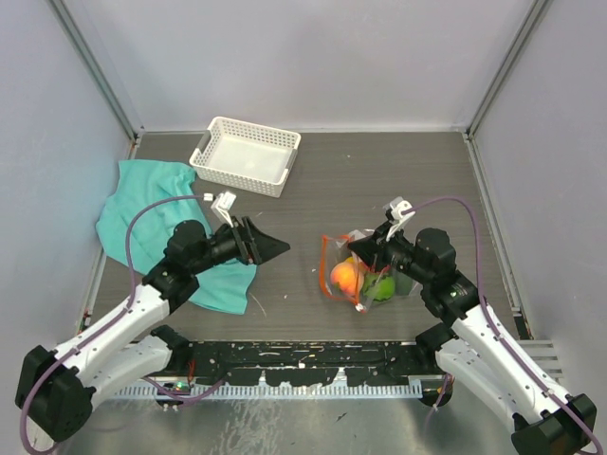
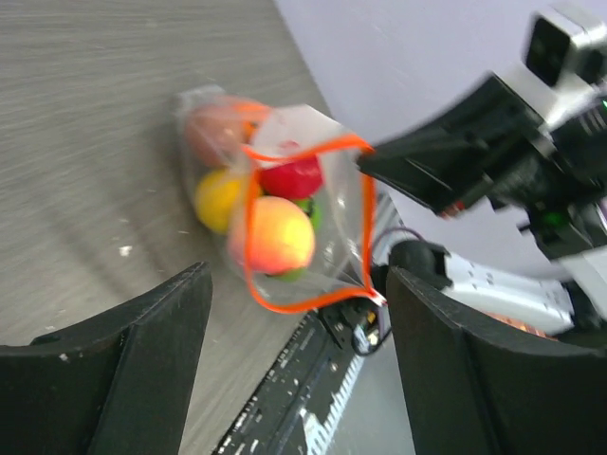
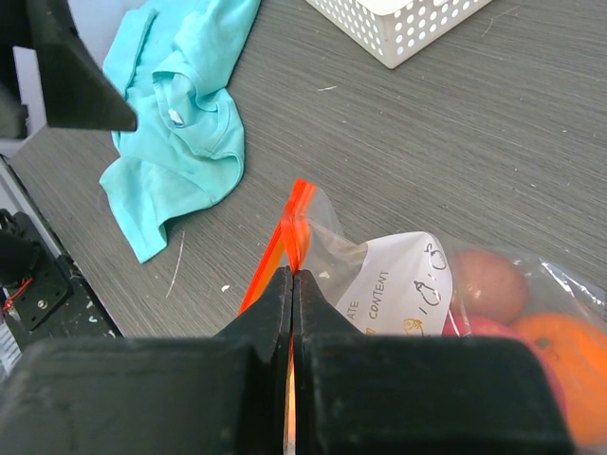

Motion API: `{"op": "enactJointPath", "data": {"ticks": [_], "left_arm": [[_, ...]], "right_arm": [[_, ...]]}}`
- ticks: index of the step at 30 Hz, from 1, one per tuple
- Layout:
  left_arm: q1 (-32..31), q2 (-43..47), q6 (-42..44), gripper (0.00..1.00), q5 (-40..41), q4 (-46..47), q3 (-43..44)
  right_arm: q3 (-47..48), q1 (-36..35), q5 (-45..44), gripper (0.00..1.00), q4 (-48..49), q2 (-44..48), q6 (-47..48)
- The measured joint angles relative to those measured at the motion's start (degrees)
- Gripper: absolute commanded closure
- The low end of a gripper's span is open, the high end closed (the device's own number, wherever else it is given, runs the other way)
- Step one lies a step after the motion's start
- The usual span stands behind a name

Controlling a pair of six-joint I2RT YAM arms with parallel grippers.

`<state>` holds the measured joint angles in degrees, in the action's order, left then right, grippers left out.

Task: Open the zip-top bag and remove the fake food
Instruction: Pick up the fake fruit from the zipper food storage bag.

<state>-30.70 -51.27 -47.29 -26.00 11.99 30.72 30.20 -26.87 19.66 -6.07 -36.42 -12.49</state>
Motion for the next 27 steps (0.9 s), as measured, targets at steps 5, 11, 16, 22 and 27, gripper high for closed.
{"op": "enactJointPath", "data": {"ticks": [5,11,16,22,27], "left_arm": [[-8.61,1.44,-0.15,0.39,1.79,1.81,-0.13],[-18.21,-4.04,1.95,0.37,7.21,0.92,2.05],[-26.62,-10.69,7.48,0.31,16.02,-3.65,8.83],[-31.19,-15.87,11.63,0.27,27.23,-6.56,12.96],[-32.20,-22.16,12.31,0.27,31.17,-6.91,15.67]], "right_arm": [[-0.26,0.00,1.03,1.00,0.52,0.00,-0.20],[-0.33,0.00,2.19,1.00,0.94,-0.46,-0.57],[-0.33,0.00,2.60,1.00,0.94,-0.46,-1.07],[-0.33,0.00,3.06,1.00,0.96,-0.50,-1.25],[-0.37,0.00,3.74,1.00,1.90,-1.86,-1.38]]}}
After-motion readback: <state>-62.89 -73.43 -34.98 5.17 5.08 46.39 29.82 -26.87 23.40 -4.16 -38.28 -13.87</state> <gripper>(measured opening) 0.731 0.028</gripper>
